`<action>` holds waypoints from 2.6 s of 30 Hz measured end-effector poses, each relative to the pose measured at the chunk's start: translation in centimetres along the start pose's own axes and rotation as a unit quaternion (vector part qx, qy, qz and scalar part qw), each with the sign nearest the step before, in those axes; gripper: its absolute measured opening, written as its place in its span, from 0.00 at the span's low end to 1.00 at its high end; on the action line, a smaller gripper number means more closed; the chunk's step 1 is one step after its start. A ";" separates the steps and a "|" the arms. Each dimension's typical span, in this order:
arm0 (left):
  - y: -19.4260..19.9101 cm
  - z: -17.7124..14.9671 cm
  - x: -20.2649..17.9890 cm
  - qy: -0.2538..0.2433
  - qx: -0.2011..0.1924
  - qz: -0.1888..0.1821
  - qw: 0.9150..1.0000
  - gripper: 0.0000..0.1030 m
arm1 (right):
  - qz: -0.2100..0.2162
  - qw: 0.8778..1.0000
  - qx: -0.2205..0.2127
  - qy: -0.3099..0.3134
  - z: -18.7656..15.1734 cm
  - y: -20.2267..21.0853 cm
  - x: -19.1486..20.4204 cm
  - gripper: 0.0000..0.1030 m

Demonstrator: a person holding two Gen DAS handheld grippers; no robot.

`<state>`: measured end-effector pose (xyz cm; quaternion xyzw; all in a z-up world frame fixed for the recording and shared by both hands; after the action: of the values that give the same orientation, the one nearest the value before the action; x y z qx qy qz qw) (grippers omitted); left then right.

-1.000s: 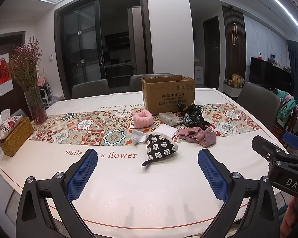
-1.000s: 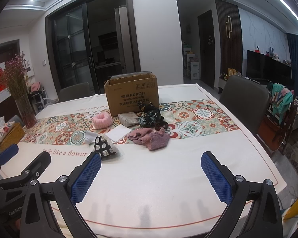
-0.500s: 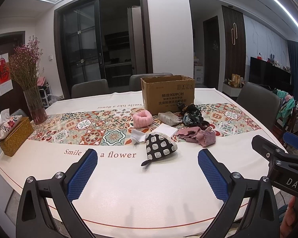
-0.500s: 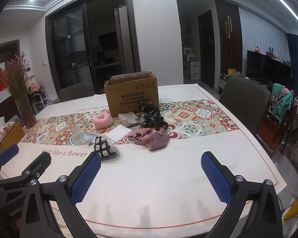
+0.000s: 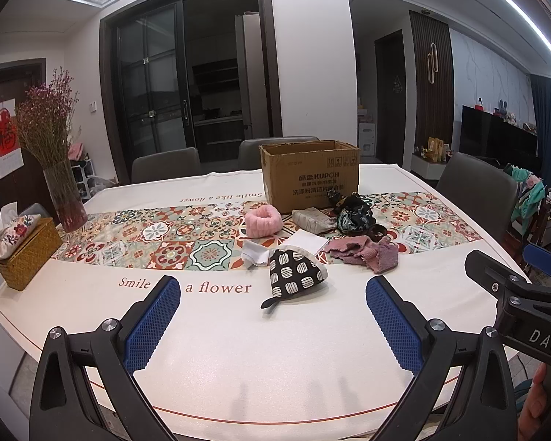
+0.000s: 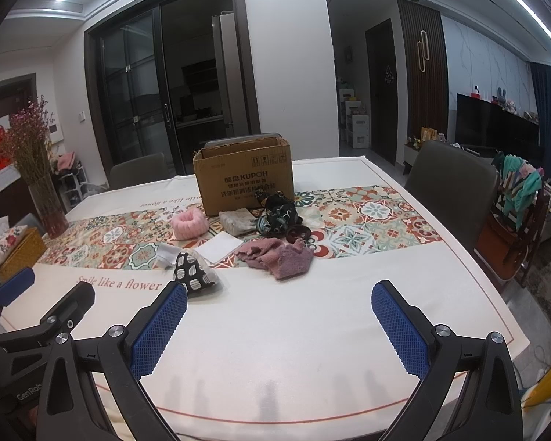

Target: Organize soft objects

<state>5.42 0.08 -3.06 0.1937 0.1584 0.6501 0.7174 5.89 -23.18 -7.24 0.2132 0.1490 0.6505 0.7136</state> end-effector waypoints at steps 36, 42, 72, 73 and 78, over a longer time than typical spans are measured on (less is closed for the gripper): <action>-4.7 0.7 0.3 0.002 0.006 -0.016 1.000 0.99 | -0.002 1.000 0.016 0.013 1.5 -4.5 0.9 0.99; -7.2 0.6 0.3 0.001 0.022 -0.017 1.000 0.99 | -0.004 1.000 0.022 0.013 2.0 -6.9 0.7 0.99; -20.4 0.3 0.6 0.036 0.121 -0.038 0.991 0.90 | 0.009 0.993 0.113 0.027 2.0 -21.1 1.9 0.99; -20.9 0.2 0.5 0.040 0.128 -0.040 0.990 0.89 | 0.010 0.993 0.117 0.027 1.9 -21.6 2.0 0.99; -22.5 -0.4 0.4 0.045 0.150 -0.041 0.987 0.88 | 0.016 0.990 0.136 0.028 1.4 -23.4 2.0 0.99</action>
<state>24.93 -1.34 -14.29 0.2628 0.2940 0.5973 0.6983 27.05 -22.80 -17.55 0.2923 0.2524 0.6414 0.6629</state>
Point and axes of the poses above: each gripper's, at about its wrist camera, not at the fingertips, and y roughly against the way its jaws point, x to its left, z to its top, the point moved 7 cm from there along -y, roughly the way its jaws point, and after that the axes turned 5 degrees about -z, right-handed, at the moved point
